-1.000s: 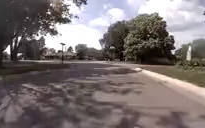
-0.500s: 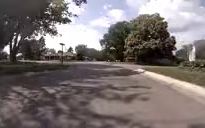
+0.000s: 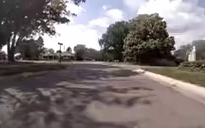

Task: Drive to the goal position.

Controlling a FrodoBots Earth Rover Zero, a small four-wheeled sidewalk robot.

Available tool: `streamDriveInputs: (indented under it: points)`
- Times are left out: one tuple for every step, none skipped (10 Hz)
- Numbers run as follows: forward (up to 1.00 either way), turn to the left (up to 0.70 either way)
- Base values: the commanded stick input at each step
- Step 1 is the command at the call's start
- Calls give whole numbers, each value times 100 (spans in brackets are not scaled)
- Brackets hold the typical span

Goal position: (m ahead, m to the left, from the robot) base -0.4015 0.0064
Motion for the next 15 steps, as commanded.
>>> streamDriveInputs:
  points:
    - [70,0]
    - [70,0]
    - [70,0]
    - [70,0]
    - [70,0]
    - [69,0]
    - [61,0]
    - [54,0]
    - [46,0]
    - [38,0]
    - [30,0]
    - [22,0]
    - [15,0]
    - [7,0]
    - [0,0]
